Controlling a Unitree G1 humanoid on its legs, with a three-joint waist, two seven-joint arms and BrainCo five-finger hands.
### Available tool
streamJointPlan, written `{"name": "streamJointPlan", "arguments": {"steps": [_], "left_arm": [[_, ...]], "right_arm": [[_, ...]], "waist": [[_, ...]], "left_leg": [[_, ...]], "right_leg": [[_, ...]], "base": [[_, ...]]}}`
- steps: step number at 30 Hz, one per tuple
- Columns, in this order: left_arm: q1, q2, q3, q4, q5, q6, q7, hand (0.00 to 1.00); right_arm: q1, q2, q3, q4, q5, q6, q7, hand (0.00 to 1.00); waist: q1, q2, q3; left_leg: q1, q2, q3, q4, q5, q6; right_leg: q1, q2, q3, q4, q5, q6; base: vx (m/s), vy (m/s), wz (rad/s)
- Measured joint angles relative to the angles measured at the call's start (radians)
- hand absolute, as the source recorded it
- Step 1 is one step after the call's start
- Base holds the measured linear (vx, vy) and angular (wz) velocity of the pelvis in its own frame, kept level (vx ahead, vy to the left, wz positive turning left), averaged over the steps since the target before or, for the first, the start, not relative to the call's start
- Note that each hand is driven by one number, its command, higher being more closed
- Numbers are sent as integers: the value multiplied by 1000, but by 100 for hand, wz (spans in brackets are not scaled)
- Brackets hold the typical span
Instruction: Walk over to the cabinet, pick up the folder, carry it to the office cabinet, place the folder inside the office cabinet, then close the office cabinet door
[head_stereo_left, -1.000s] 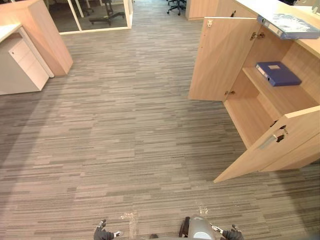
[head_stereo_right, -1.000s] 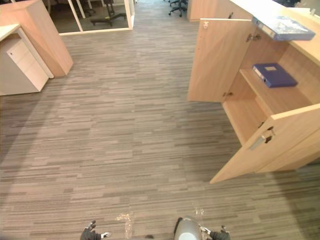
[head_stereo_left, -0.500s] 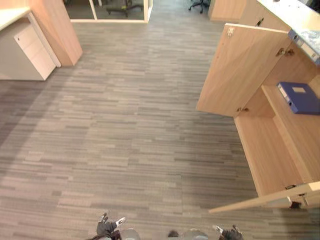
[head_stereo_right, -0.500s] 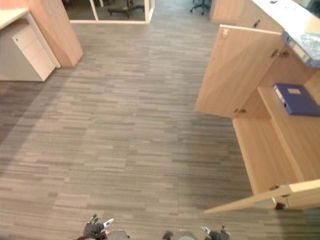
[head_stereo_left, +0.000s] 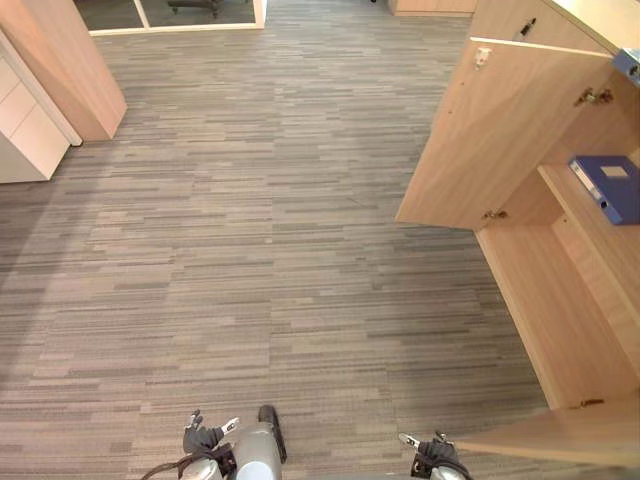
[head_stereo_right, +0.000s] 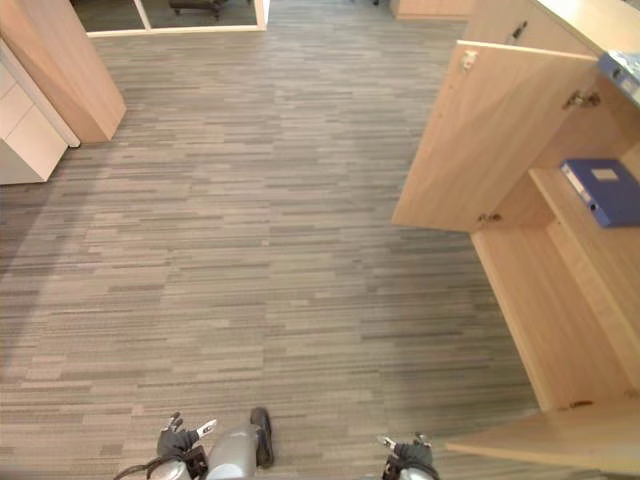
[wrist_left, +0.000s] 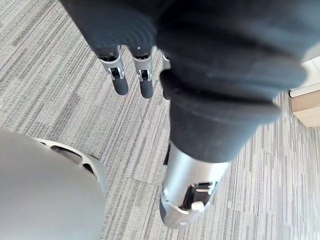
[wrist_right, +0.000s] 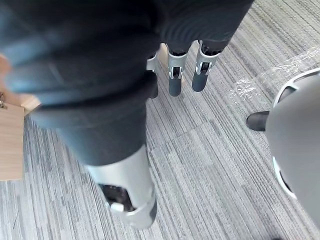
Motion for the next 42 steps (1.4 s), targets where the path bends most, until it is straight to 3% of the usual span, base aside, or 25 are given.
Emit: {"name": "streamJointPlan", "arguments": {"steps": [2, 4, 5, 7, 8, 9, 10, 11, 12, 15, 18, 20, 21, 23, 27, 29, 31, 32, 33, 34, 35, 36, 37, 39, 42], "left_arm": [[4, 2, -2, 5, 0, -2, 1, 0], [3, 2, -13, 29, -1, -4, 2, 0], [3, -2, -20, 42, -8, -5, 5, 0], [13, -4, -34, 52, -10, -5, 7, 0], [27, 4, -49, 67, -10, -5, 6, 0], [40, 16, -69, 75, -3, -5, 4, 0], [41, 26, -80, 87, 1, -4, 2, 0], [37, 39, -95, 106, 14, -3, -4, 0], [29, 50, -108, 125, 23, 0, -11, 0], [1, 60, -123, 148, 31, 2, -24, 0], [-10, 42, -94, 154, 30, 3, -25, 0], [-9, 16, -61, 139, 30, 3, -26, 0], [-15, -4, -32, 138, 30, 4, -26, 0], [-21, -24, -14, 132, 39, 5, -29, 0], [-46, -47, 16, 128, 65, 11, -31, 0], [-49, -53, 19, 128, 65, 16, -31, 0], [-57, -56, 29, 131, 65, 19, -32, 0], [-58, -49, 40, 131, 64, 22, -31, 0], [-47, -34, 45, 129, 64, 23, -31, 0], [-37, -38, 41, 128, 64, 24, -32, 0], [-9, -53, 41, 99, 64, 15, -32, 0], [-10, -35, 30, 92, 60, 13, -32, 0], [-7, -31, 31, 103, 59, 15, -32, 0], [17, -23, 39, 106, 25, 12, -25, 0], [18, -24, 44, 87, 12, 1, -5, 0]], "right_arm": [[-8, 0, 0, 19, -15, 1, 1, 0], [-17, -21, 0, 44, -29, 8, 3, 0], [-17, -41, -3, 58, -30, 15, 8, 0], [-15, -71, -22, 71, -30, 21, 20, 0], [3, -84, -45, 59, -25, 25, 24, 0], [14, -93, -40, 27, -20, 23, 26, 0], [15, -97, -37, 17, -19, 20, 28, 0], [13, -102, -32, 12, -15, 15, 28, 0], [6, -102, -29, 12, 4, 8, 28, 0], [0, -96, -41, 7, 33, -5, 28, 0], [17, -75, -46, -30, 62, -7, 21, 0], [25, -48, -67, -45, 67, -6, 18, 0], [27, -30, -82, -47, 68, -5, 17, 0], [14, -24, -82, -50, 49, -6, 16, 0], [26, -5, -123, -57, 43, -5, 7, 0], [33, -5, -126, -55, 43, -5, 7, 0], [40, 11, -156, -53, 45, -5, 6, 0], [49, 17, -159, -53, 50, -6, 6, 0], [55, 27, -163, -55, 52, -5, 7, 0], [56, 24, -165, -55, 55, -4, 7, 0], [67, 5, -167, -60, 58, -11, 7, 0], [59, -21, -180, -11, 60, -10, 8, 0], [51, -29, -190, 7, 71, -8, 8, 0], [46, -29, -187, 21, 69, -5, 7, 0], [22, -44, -170, 56, 65, -3, 7, 0]], "waist": [[8, -9, -23], [7, 1, -38], [9, 13, -46], [12, 21, -47], [3, 31, -54], [-22, 32, -59], [-32, 33, -63], [-43, 36, -65], [-48, 43, -63], [-53, 44, -22], [-62, 37, -7], [-59, 16, -11], [-53, 2, -12], [-44, 18, -24], [-57, 17, -38], [-58, 18, -47], [-69, 13, -52], [-71, 2, -59], [-51, 5, -67], [-46, 33, -75], [-59, 34, -90], [-40, 68, -82], [-38, 82, -80], [-34, 65, -78], [-18, 60, -69]], "left_leg": [[-1, -29, 0, 18, -29, 5], [2, -68, 9, 27, -76, 20], [30, -104, 33, -6, -112, 33], [137, -175, 69, -128, -111, 42], [237, -221, 91, -226, -103, 50], [289, -244, 100, -267, -98, 60], [309, -249, 100, -278, -98, 68], [337, -252, 97, -294, -94, 77], [368, -252, 93, -317, -91, 84], [428, -234, 82, -312, -85, 93], [495, -222, 92, -354, -93, 80], [532, -224, 109, -396, -112, 51], [557, -221, 125, -408, -129, 29], [552, -188, 169, -401, -133, 18], [558, -140, 212, -377, -159, -19], [565, -119, 224, -360, -175, -16], [559, -79, 225, -260, -192, -37], [514, -44, 228, -121, -200, -51], [428, 39, 232, 153, -162, -25], [389, 87, 224, 247, -138, -25], [306, 156, 201, 494, -127, -46], [265, 214, 167, 649, -144, -63], [244, 227, 143, 689, -151, -59], [152, 194, 119, 700, -183, -35], [40, 101, 9, 484, -224, -42]], "right_leg": [[1, -34, 26, -25, 40, 24], [-18, -83, 48, -7, 47, 34], [-58, -125, 77, 55, 47, 35], [-168, -226, 112, 291, 56, 14], [-259, -298, 112, 515, 103, -102], [-343, -353, 90, 764, 79, -212], [-378, -365, 79, 860, 65, -224], [-420, -357, 58, 945, 43, -221], [-461, -323, 14, 991, -23, -189], [-490, -195, -111, 873, -163, -126], [-533, -128, -238, 693, -179, -129], [-541, -111, -326, 552, -116, -168], [-534, -97, -372, 506, -117, -249], [-540, -45, -376, 484, -136, -246], [-535, 19, -383, 488, -223, -235], [-523, 44, -381, 482, -235, -235], [-484, 87, -366, 444, -246, -232], [-461, 114, -360, 394, -245, -231], [-377, 170, -377, 284, -282, -155], [-344, 166, -409, 310, -315, -160], [-340, 98, -359, 430, -338, -219], [-306, 124, -326, 424, -322, -181], [-285, 146, -312, 408, -322, -184], [-252, 162, -236, 348, -309, -189], [-218, 162, -127, 261, -239, -172]], "base": [[207, 203, -31], [175, 184, -34], [225, 369, -65], [194, 384, -67], [136, 337, -30], [172, 378, -17], [126, 196, 7], [169, 127, 8], [239, 122, 7], [302, 3, 8], [221, -101, 4], [205, -129, -12], [233, -180, -31], [311, -246, -63], [252, -199, -31], [233, -189, -14], [178, -222, -21], [91, -283, -65], [187, -288, -88], [201, -151, -99], [320, 120, -100], [246, 204, -93], [279, 218, -108], [202, 87, -93], [228, 100, -113]]}}
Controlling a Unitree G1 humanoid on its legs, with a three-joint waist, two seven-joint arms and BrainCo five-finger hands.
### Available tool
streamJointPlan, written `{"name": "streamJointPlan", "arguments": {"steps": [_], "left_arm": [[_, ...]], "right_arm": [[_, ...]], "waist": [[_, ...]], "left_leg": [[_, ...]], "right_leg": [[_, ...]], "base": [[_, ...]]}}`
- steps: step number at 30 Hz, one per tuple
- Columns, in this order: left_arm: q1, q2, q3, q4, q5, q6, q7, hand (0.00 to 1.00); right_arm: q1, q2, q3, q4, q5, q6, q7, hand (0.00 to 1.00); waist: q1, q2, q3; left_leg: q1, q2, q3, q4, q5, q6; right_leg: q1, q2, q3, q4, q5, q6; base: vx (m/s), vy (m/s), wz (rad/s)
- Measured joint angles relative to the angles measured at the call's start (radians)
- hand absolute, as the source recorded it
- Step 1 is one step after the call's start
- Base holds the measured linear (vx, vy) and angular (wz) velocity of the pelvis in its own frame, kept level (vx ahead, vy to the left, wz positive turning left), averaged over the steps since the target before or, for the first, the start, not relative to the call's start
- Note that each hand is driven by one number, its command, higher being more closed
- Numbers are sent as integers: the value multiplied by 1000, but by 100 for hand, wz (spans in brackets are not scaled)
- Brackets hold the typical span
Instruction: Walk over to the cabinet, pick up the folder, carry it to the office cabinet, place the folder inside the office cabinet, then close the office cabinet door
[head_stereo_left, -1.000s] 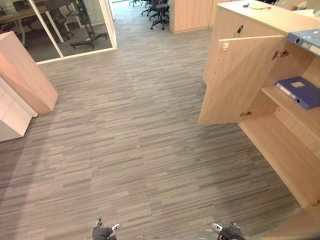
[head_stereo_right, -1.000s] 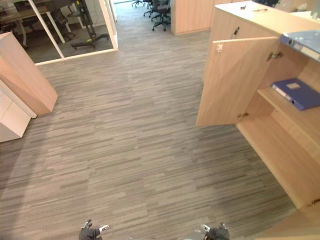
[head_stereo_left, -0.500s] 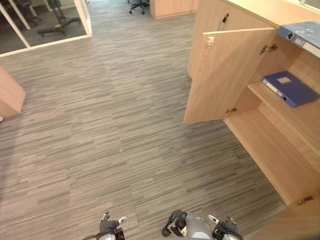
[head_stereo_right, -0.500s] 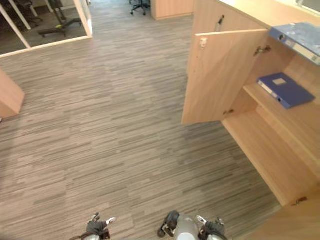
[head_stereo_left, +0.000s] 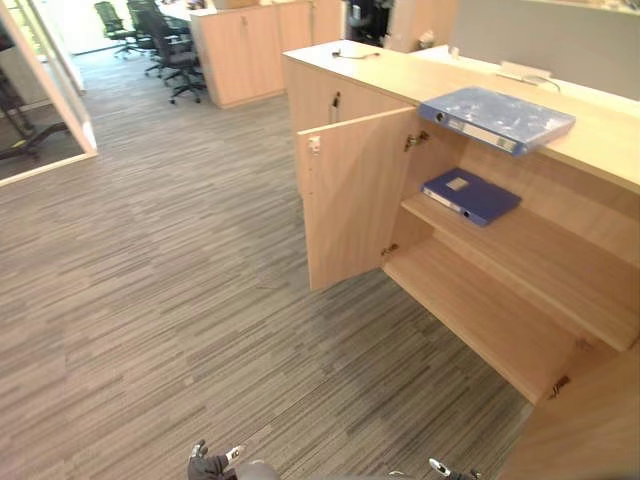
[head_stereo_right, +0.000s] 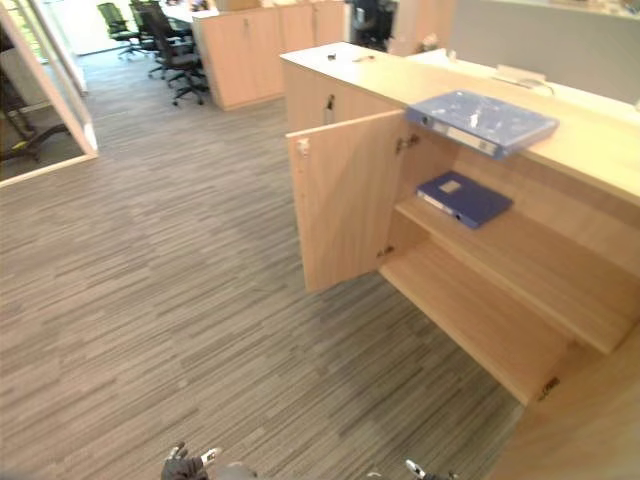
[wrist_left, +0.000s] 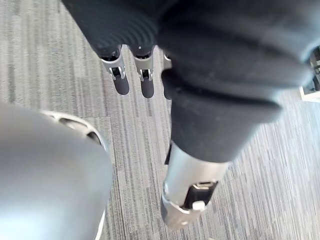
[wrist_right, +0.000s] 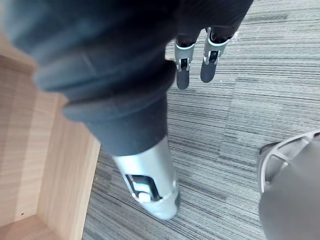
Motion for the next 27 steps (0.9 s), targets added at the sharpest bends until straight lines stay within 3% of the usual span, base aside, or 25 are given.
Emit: {"name": "streamJointPlan", "arguments": {"steps": [3, 4, 6, 7, 8, 9, 10, 11, 15, 18, 23, 25, 27], "left_arm": [[1, -27, 36, -22, -1, -8, 14, 0], [0, -35, 38, -28, -1, -8, 15, 0], [-10, -40, 38, -26, 0, -7, 16, 0], [-10, -41, 39, -26, -1, -7, 18, 0], [-13, -32, 54, -27, 0, -7, 22, 0], [-15, -14, 58, -27, 0, -7, 28, 0], [-14, -8, 62, -26, 1, -7, 30, 0], [-18, -1, 62, -21, 1, -6, 33, 0], [-18, 7, 23, -3, 10, -5, 33, 0], [-26, 23, -32, 11, 37, -6, 29, 0], [-25, 29, -52, 58, 53, -5, 10, 0], [-20, 23, -51, 72, 54, -5, 0, 0], [-13, 11, -41, 69, 55, -4, -11, 0]], "right_arm": [[-13, 0, 80, -6, -7, -1, 1, 0], [-14, 1, 100, -9, -18, -1, 1, 0], [-10, 6, 170, -39, -54, -2, 2, 0], [-9, 5, 185, -49, -66, -2, 2, 0], [-7, 18, 210, -58, -76, -1, 3, 0], [-5, 44, 221, -63, -79, -1, 7, 0], [-7, 56, 222, -63, -79, -1, 9, 0], [-12, 74, 222, -65, -78, -2, 17, 0], [-4, 74, 191, -63, -76, -1, 24, 0], [21, 75, 126, -59, -77, 12, 23, 0], [46, 58, 92, -46, -75, 20, 24, 0], [47, 41, 89, -47, -75, 21, 25, 0], [53, 25, 88, -76, -76, 23, 30, 0]], "waist": [[14, -6, 4], [17, -8, 5], [20, -12, 5], [20, -11, 3], [21, -38, -7], [22, -76, -25], [26, -89, -33], [27, -105, -44], [32, -97, -57], [26, -100, -79], [15, -86, -90], [9, -71, -90], [8, -55, -77]], "left_leg": [[-9, -90, -223, -347, 2, -15], [-9, -104, -272, -398, 5, -14], [-9, -141, -408, -501, 80, -28], [-7, -146, -415, -496, 136, -51], [-9, -175, -391, -469, 147, -68], [-8, -195, -335, -480, 132, -46], [-7, -205, -314, -483, 127, -36], [9, -228, -274, -497, 121, -23], [96, -258, -205, -607, 145, 24], [134, -276, -179, -683, 170, 42], [204, -278, -122, -828, 238, 39], [238, -275, -110, -875, 256, 41], [274, -268, -97, -893, 244, 48]], "right_leg": [[19, -19, 116, -11, 10, 25], [24, -26, 133, -11, 7, 36], [28, -55, 198, 10, -22, 94], [29, -62, 215, 18, -32, 110], [27, -101, 248, 24, -39, 138], [4, -141, 273, 16, -24, 159], [-4, -156, 281, 11, -11, 170], [0, -185, 291, -38, 46, 182], [14, -222, 333, -95, 139, 182], [4, -240, 336, -107, 151, 179], [-43, -240, 383, -97, 158, 188], [-72, -239, 384, -43, 158, 188], [-154, -247, 404, 153, 165, 176]], "base": [[227, 218, -123], [234, 301, -102], [243, 372, -84], [303, 448, -70], [329, 445, -66], [325, 427, -70], [360, 411, -80], [280, 316, -61], [188, 261, -48], [67, 107, -27], [-2, -9, -43], [-46, -9, -39], [-76, 21, -34]]}}
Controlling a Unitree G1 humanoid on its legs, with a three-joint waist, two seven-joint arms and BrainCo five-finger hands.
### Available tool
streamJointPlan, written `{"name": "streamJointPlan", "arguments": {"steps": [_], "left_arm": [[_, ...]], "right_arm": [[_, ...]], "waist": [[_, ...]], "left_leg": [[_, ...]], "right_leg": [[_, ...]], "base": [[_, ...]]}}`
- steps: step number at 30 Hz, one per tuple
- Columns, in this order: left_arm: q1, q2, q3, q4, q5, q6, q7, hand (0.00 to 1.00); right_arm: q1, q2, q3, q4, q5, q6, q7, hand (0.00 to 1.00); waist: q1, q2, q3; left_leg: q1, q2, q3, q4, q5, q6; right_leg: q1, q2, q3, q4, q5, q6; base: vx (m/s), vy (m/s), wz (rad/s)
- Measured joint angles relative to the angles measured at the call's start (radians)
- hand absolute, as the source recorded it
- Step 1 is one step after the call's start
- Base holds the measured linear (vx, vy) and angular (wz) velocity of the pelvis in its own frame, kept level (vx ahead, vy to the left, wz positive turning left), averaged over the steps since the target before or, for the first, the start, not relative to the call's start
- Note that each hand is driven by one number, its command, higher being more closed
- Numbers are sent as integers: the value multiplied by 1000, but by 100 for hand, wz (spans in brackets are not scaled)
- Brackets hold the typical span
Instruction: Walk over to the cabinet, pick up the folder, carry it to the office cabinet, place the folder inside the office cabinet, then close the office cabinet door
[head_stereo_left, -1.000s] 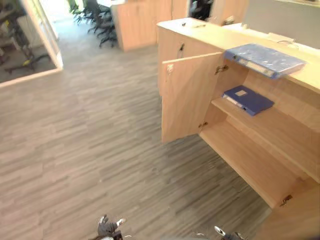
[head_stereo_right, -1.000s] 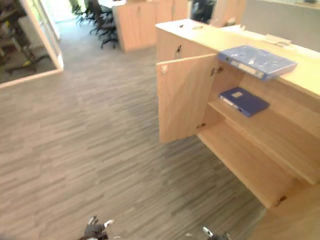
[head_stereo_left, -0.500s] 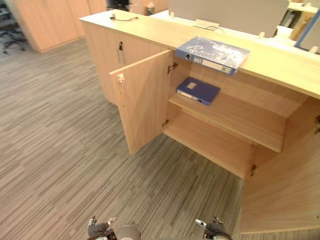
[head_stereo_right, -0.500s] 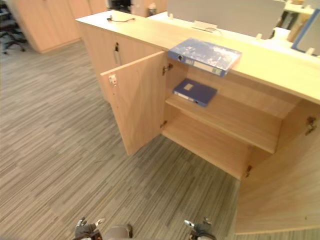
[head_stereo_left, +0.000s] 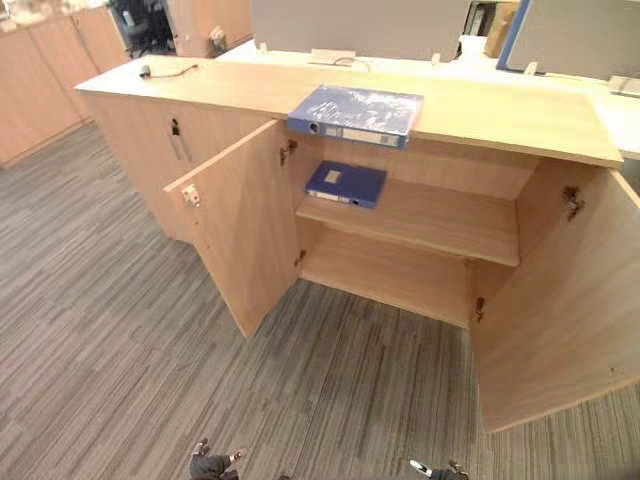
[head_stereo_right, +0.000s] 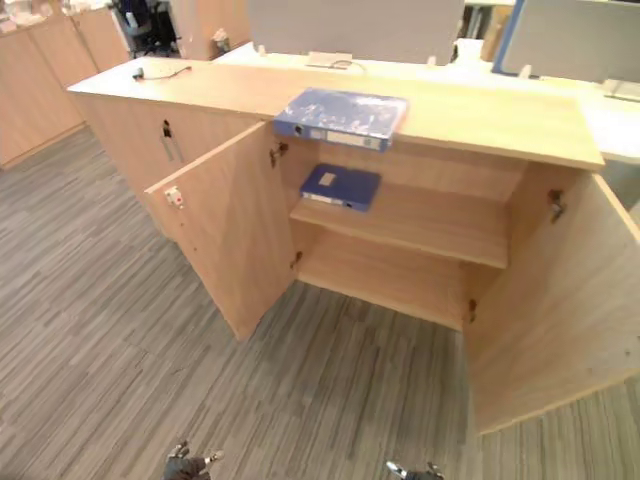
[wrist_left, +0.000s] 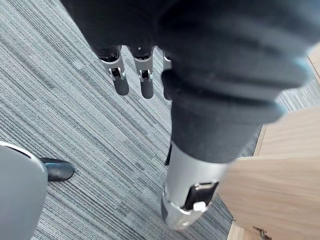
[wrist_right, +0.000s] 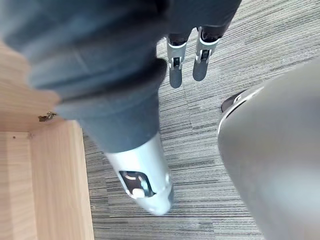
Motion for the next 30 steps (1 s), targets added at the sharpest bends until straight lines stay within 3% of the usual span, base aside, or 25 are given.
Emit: {"name": "streamJointPlan", "arguments": {"steps": [2, 3, 4, 5, 7, 9, 11, 12, 14, 15, 17, 20, 22, 23, 25, 27, 28, 30], "left_arm": [[0, -11, 9, 0, 3, 1, -12, 0], [3, -17, 11, 0, 5, 4, -16, 0], [3, -20, 14, -1, 8, 7, -18, 0], [3, -26, 35, -4, 17, 10, -24, 0], [1, -31, 59, -9, 38, 10, -30, 0], [-11, -30, 58, -8, 60, 14, -34, 0], [-24, -27, 57, -6, 63, 20, -35, 0], [-33, -24, 61, -8, 64, 20, -35, 0], [-37, -14, 82, -1, 74, 22, -35, 0], [-40, -36, 101, 0, 79, 28, -36, 0], [-40, -55, 119, 0, 81, 29, -36, 0], [-34, -58, 130, -6, 78, 30, -36, 0], [-33, -57, 124, -28, 80, 36, -38, 0], [-33, -54, 122, -38, 81, 39, -40, 0], [-27, -40, 74, -95, 81, 43, -53, 0], [-22, -34, 4, -145, 82, 40, -54, 0], [-28, -35, -25, -152, 96, 39, -56, 0], [-44, -33, -42, -157, 107, 36, -57, 0]], "right_arm": [[1, -8, 2, -40, -1, 3, 8, 0], [4, -10, 6, -61, 0, 3, 11, 0], [5, -9, 7, -67, 1, 2, 12, 0], [7, -9, 20, -73, 2, -3, 12, 0], [9, -6, 34, -82, 2, -12, 13, 0], [-5, -7, 44, -75, 1, -20, 13, 0], [-13, -4, 44, -68, 0, -22, 13, 0], [-17, 2, 44, -67, -1, -22, 13, 0], [-13, 9, 41, -63, -6, -16, 15, 0], [-14, -1, 43, -64, -19, -13, 15, 0], [-22, -4, 44, -62, -22, -12, 15, 0], [-21, 3, 50, -60, -22, -11, 15, 0], [-19, 5, 53, -56, -17, -12, 13, 0], [-19, 7, 57, -56, -16, -13, 13, 0], [-19, 10, 65, -54, -5, -12, 5, 0], [-20, 10, 83, -54, 2, -11, -2, 0], [-25, 11, 86, -53, 2, -7, -6, 0], [-42, 11, 85, -44, 2, -4, -7, 0]], "waist": [[-4, 16, 16], [-13, 24, 21], [-17, 25, 21], [-16, 24, 23], [-17, 20, 35], [-22, 21, 49], [-22, 27, 58], [-21, 19, 78], [-20, -7, 87], [-19, 10, 86], [-13, 30, 77], [-16, 31, 69], [-26, 38, 62], [-25, 40, 61], [-15, 36, 69], [-10, 33, 72], [-8, 30, 74], [0, 20, 82]], "left_leg": [[32, -3, 8, -4, -7, 6], [54, -4, 8, -17, -11, 4], [65, -3, 8, -25, -11, 4], [82, -1, 10, -34, -11, 4], [87, 4, 41, -28, -14, 8], [98, 36, 67, -24, -22, 20], [84, 71, 75, -3, -37, 6], [84, 89, 82, 11, -51, -13], [90, 79, 75, 28, -72, -39], [97, 91, 71, 36, -86, -27], [109, 120, 63, 36, -95, -48], [117, 193, 46, 84, -145, -75], [40, 272, 30, 297, -207, -112], [0, 290, 25, 390, -218, -114], [-176, 345, 16, 873, -223, -119], [-236, 344, 79, 996, -237, -94], [-274, 332, 110, 978, -252, -69], [-327, 303, 144, 855, -273, -53]], "right_leg": [[-125, -5, 50, 233, 68, -104], [-174, -1, 65, 323, 135, -193], [-185, 2, 65, 343, 161, -213], [-197, 4, 64, 354, 190, -207], [-209, -2, 50, 364, 188, -191], [-206, -5, -74, 338, 45, -114], [-192, 25, -181, 250, -18, -80], [-157, 55, -255, 107, -26, -77], [-100, 68, -283, -30, -17, -122], [-93, 85, -294, -32, -42, -123], [-98, 113, -294, -1, -85, -133], [-59, 173, -326, 3, -157, -138], [15, 236, -359, -62, -165, -150], [34, 247, -365, -80, -165, -150], [140, 272, -359, -150, -165, -159], [210, 258, -339, -192, -165, -158], [230, 237, -330, -202, -164, -155], [247, 187, -316, -197, -163, -152]], "base": [[-98, 46, -22], [-77, 48, -14], [-69, 60, -26], [-53, 50, -42], [-60, 20, -53], [9, -55, -56], [73, -169, -37], [97, -249, -20], [145, -304, 1], [173, -266, 2], [182, -225, -10], [228, -245, 14], [366, -246, 28], [336, -156, 17], [430, -36, -17], [393, 106, -29], [326, 212, -32], [277, 254, -26]]}}
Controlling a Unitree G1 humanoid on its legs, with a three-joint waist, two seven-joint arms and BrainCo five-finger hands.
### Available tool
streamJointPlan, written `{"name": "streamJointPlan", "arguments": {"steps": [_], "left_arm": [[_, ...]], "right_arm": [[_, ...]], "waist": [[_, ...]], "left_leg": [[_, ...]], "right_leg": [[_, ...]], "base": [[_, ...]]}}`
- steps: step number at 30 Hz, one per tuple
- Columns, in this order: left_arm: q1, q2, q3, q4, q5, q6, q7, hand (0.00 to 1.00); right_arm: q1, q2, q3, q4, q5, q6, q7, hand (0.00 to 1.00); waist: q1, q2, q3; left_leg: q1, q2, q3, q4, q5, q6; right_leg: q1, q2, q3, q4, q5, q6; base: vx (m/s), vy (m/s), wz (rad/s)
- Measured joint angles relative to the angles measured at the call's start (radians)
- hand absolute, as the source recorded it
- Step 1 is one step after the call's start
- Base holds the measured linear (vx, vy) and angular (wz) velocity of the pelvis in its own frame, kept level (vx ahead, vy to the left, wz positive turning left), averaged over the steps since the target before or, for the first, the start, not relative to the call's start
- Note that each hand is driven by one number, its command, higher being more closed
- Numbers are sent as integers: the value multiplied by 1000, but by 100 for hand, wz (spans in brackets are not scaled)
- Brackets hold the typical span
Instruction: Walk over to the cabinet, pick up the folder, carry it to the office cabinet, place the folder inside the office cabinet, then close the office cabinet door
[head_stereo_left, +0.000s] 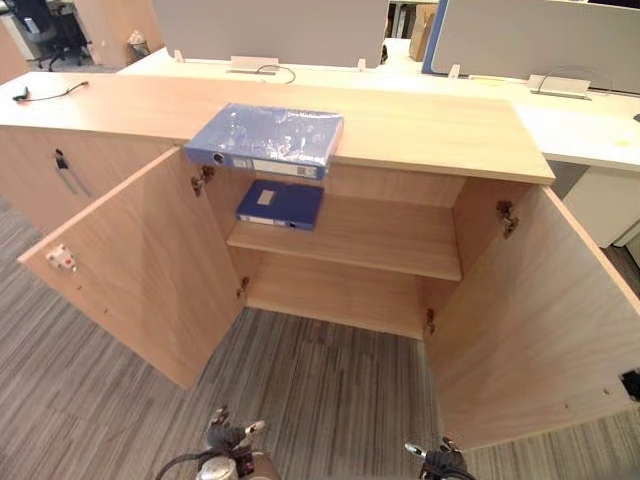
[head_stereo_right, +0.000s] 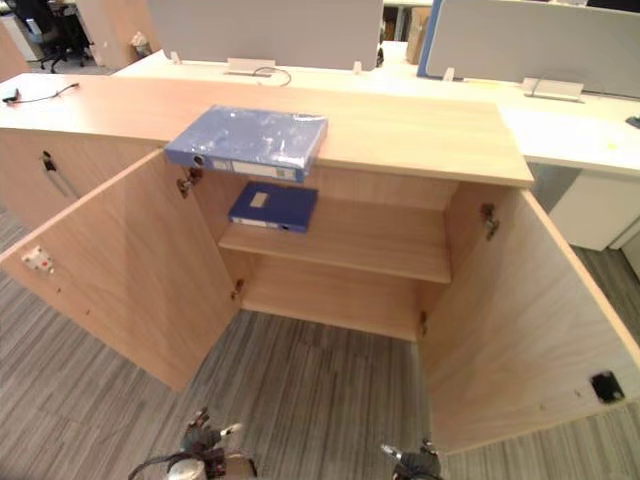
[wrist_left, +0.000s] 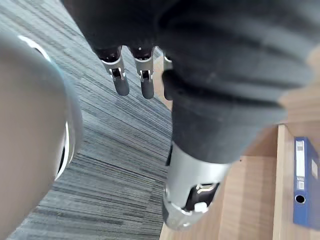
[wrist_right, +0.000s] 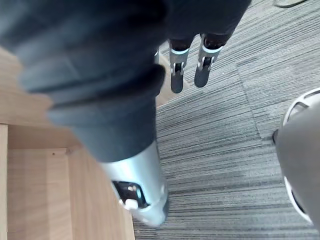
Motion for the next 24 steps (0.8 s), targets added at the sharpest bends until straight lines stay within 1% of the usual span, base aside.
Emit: {"name": "streamJointPlan", "arguments": {"steps": [1, 2, 3, 4, 5, 6, 7, 8, 9, 10, 12, 14, 15, 16, 17, 18, 19, 20, 21, 22, 23, 24], "left_arm": [[-2, 2, 0, -2, -8, -2, 0, 0], [7, 1, 1, 0, -27, -8, 1, 0], [1, 13, 6, 3, -39, -11, 2, 0], [-4, 25, 15, 5, -55, -12, 4, 0], [-5, 25, 36, 7, -79, -16, 6, 0], [-5, 25, 58, 26, -97, -15, 7, 0], [-3, 24, 69, 36, -105, -14, 7, 0], [2, 25, 94, 51, -121, -12, 14, 0], [10, 22, 114, 68, -126, -11, 16, 0], [19, 12, 156, 70, -151, -12, 17, 0], [21, 0, 203, 84, -168, -12, 24, 0], [20, -1, 208, 104, -171, -15, 25, 0], [20, 0, 206, 114, -171, -16, 26, 0], [22, -4, 206, 123, -170, -15, 26, 0], [23, -8, 205, 132, -168, -15, 27, 0], [24, -10, 194, 144, -162, -15, 28, 0], [27, -11, 175, 151, -157, -15, 30, 0], [29, -6, 155, 153, -148, -14, 30, 0], [29, -4, 141, 154, -139, -14, 30, 0], [26, 5, 108, 158, -119, -12, 30, 0], [27, 8, 92, 159, -108, -12, 29, 0], [25, 9, 80, 158, -91, -11, 25, 0]], "right_arm": [[-2, -1, -3, 1, 0, 1, 0, 0], [1, -12, -4, 1, 2, 0, 0, 0], [-2, 1, 0, 10, 5, 2, 0, 0], [0, 14, 3, 11, 10, 2, 2, 0], [-6, 22, 3, 7, 11, 0, 2, 0], [-6, 26, 1, 6, 15, -1, 1, 0], [-7, 27, 1, 6, 15, -1, 1, 0], [-7, 27, -4, 7, 18, -1, 1, 0], [-8, 26, -6, 8, 18, -1, 2, 0], [-11, 27, -7, 8, 18, -2, 2, 0], [-14, 26, -13, 20, 18, -2, 3, 0], [-12, 17, -47, 35, 18, 0, 11, 0], [-3, 3, -57, 44, 18, 1, 15, 0], [7, -14, -66, 55, 17, 2, 21, 0], [15, -22, -66, 57, 17, 4, 22, 0], [25, -35, -66, 56, 16, 9, 24, 0], [34, -41, -79, 51, 19, 12, 31, 0], [37, -42, -85, 37, 19, 12, 33, 0], [39, -42, -85, 25, 19, 12, 34, 0], [48, -43, -83, 10, 19, 9, 33, 0], [50, -42, -79, -1, 19, 7, 33, 0], [51, -42, -72, -10, 19, 1, 33, 0]], "waist": [[2, -2, 3], [7, 15, 5], [12, -4, 8], [10, -20, 5], [14, -26, 4], [23, -25, 7], [28, -34, 11], [30, -33, 16], [37, -28, 15], [39, -23, 10], [39, -24, 5], [36, -26, 1], [36, -26, -10], [37, -22, -25], [37, -15, -29], [34, 2, -41], [25, 10, -45], [13, 8, -46], [5, 5, -44], [-15, 8, -44], [-27, 9, -46], [-27, 8, -44]], "left_leg": [[-17, -24, 6, -156, 22, 16], [-7, -40, -3, -342, 214, 37], [11, -73, 11, -343, 198, 41], [22, -105, 14, -370, 198, 53], [29, -126, 10, -398, 201, 61], [35, -152, 0, -412, 201, 67], [45, -166, -1, -416, 198, 72], [56, -187, -4, -415, 192, 79], [63, -193, -6, -416, 191, 78], [63, -197, -16, -419, 189, 75], [72, -215, -24, -446, 184, 68], [97, -246, -6, -494, 187, 69], [123, -278, 10, -544, 190, 70], [154, -309, 30, -601, 188, 74], [174, -325, 32, -635, 188, 75], [209, -352, 28, -691, 192, 83], [244, -372, 24, -737, 207, 93], [272, -387, 21, -764, 221, 105], [291, -395, 21, -775, 222, 107], [321, -400, 19, -786, 224, 105], [339, -401, 18, -789, 221, 108], [360, -400, 17, -802, 218, 113]], "right_leg": [[15, -38, -1, 7, 5, 18], [30, -52, 0, 18, -2, 76], [41, -85, 7, 19, -11, 93], [42, -102, 16, -3, -17, 100], [39, -90, 25, -46, -13, 94], [40, -84, 23, -84, 2, 91], [41, -84, 23, -99, 22, 92], [52, -95, 14, -110, 39, 109], [57, -100, 24, -117, 57, 133], [58, -102, 27, -127, 72, 151], [52, -115, 38, -142, 80, 165], [40, -146, 61, -141, 85, 174], [28, -178, 80, -131, 86, 175], [-2, -211, 101, -92, 86, 175], [-23, -222, 118, -58, 88, 172], [-81, -248, 151, 51, 95, 161], [-155, -274, 183, 201, 106, 144], [-208, -301, 200, 323, 122, 117], [-239, -316, 211, 396, 140, 88], [-283, -340, 230, 508, 180, 23], [-311, -342, 241, 571, 190, 3], [-347, -337, 241, 628, 187, 6]], "base": [[305, 338, -16], [298, 353, -10], [261, 293, 8], [261, 273, 25], [253, 252, 38], [179, 197, 31], [36, 84, 36], [12, 59, 23], [37, 80, 12], [73, 69, -10], [55, 64, -28], [21, 109, -37], [53, 175, -53], [75, 189, -61], [112, 219, -68], [114, 246, -61], [114, 253, -52], [107, 231, -26], [129, 178, 1], [141, 152, 12], [166, 109, 10], [142, 61, 0]]}}
